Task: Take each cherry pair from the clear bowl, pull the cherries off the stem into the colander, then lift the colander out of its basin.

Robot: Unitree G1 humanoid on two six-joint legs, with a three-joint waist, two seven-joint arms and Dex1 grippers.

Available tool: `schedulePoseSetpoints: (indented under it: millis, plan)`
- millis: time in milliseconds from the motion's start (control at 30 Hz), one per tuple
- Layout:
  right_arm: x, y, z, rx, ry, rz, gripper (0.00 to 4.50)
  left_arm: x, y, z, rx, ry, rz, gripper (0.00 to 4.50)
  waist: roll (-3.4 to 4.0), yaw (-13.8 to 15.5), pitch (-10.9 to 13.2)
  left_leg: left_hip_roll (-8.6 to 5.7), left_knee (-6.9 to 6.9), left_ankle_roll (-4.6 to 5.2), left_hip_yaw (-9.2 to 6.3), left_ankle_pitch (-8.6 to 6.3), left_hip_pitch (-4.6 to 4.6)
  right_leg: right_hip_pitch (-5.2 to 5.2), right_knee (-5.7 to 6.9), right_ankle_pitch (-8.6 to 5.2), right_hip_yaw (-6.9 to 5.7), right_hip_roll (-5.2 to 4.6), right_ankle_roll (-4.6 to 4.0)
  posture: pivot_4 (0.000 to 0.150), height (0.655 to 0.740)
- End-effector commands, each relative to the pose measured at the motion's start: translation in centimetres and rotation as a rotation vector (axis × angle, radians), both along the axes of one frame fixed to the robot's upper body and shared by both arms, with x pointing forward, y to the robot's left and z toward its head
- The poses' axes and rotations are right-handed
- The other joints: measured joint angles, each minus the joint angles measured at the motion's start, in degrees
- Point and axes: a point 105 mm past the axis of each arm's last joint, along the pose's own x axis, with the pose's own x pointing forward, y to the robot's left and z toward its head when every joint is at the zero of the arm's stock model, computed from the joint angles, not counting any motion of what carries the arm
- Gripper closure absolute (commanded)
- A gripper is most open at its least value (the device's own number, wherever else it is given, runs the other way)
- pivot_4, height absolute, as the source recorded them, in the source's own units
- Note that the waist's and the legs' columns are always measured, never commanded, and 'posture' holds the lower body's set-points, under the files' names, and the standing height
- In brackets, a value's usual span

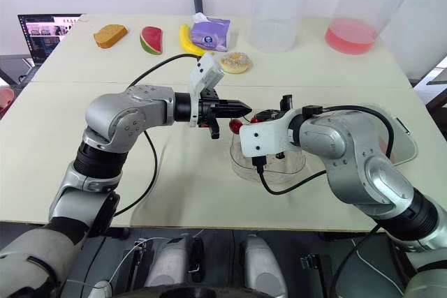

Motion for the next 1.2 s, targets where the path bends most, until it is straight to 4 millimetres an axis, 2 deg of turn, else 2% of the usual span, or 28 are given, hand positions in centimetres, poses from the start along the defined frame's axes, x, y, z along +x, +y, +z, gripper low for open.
schedulePoseSetpoints:
  millis: [33, 133, 233, 367, 500, 633, 733, 833, 1200]
  plan:
    - [-0.3, 0.2, 1.2, 0.048, -0.035, 0.000, 3.17, -0.1, 0.2, 1.4, -0.032, -0.041, -0.013, 4.48, 0.00, 0.00, 0.00, 0.00, 0.00, 0.00, 0.00, 0.00, 0.00, 0.00, 0.00, 0.00, 0.00, 0.00, 0.00, 0.150, 0.7400]
    - [-0.4, 0.4, 1.3, 0.137, 0.007, -0.032, 1.87, -0.2, 0.3, 1.5, -0.032, -0.048, -0.019, 4.50, 0.00, -0.03, 0.00, 0.01, 0.00, 0.00, -0.01, 0.00, 0.00, 0.00, 0.00, 0.00, 0.00, 0.01, 0.00, 0.150, 0.7400]
    - [-0.6, 0.5, 1.3, 0.204, 0.056, -0.054, 0.37, -0.1, 0.4, 1.5, -0.031, -0.060, -0.021, 4.50, 0.01, 0.01, 0.00, 0.01, 0.00, -0.01, -0.01, 0.00, 0.00, 0.00, 0.01, 0.00, 0.00, 0.01, 0.00, 0.150, 0.7400]
    - [-1.2, 0.1, 2.3, 0.384, 0.203, -0.105, 0.37, 0.0, 1.0, 2.3, -0.023, -0.126, -0.055, 4.50, 0.01, 0.01, 0.00, 0.00, 0.00, -0.01, -0.01, 0.00, 0.00, 0.01, 0.01, 0.00, -0.01, 0.00, 0.00, 0.150, 0.7400]
    - [-2.2, -0.3, 4.5, 0.659, 0.467, -0.152, 0.37, -1.0, 2.5, 3.9, 0.002, -0.278, -0.204, 4.50, 0.02, -0.23, 0.00, 0.01, -0.02, -0.01, -0.01, 0.00, 0.02, 0.02, 0.02, 0.01, -0.02, 0.01, -0.01, 0.150, 0.7400]
    - [-2.8, 0.0, 6.2, 0.809, 0.681, -0.136, 0.37, -2.3, 4.5, 4.8, 0.029, -0.341, -0.363, 4.50, 0.05, -0.16, -0.01, 0.03, -0.09, 0.01, 0.01, -0.01, 0.05, -0.02, 0.03, 0.01, -0.07, 0.00, -0.05, 0.150, 0.7400]
    - [-3.0, 0.9, 6.6, 0.846, 0.783, -0.113, 0.37, -2.6, 5.4, 5.4, 0.037, -0.347, -0.419, 4.50, 0.05, 0.04, -0.01, 0.01, -0.08, 0.36, 0.00, -0.21, 0.04, 0.01, -0.01, 0.01, -0.06, -0.03, -0.05, 0.150, 0.7400]
    - [-3.3, 2.0, 6.0, 0.807, 0.844, -0.079, 0.37, -2.4, 5.4, 5.9, 0.022, -0.356, -0.415, 4.50, 0.04, 0.09, 0.00, -0.02, -0.05, 0.43, 0.03, -0.25, 0.00, 0.00, -0.01, 0.01, -0.06, -0.05, -0.05, 0.150, 0.7400]
    - [-2.3, 3.9, 6.0, 0.836, 0.863, -0.054, 0.37, -2.8, 5.0, 5.7, 0.000, -0.334, -0.414, 4.50, 0.04, -0.25, 0.00, 0.01, -0.06, 0.46, 0.02, -0.26, -0.02, -0.06, 0.01, 0.01, -0.04, -0.02, -0.03, 0.150, 0.7400]
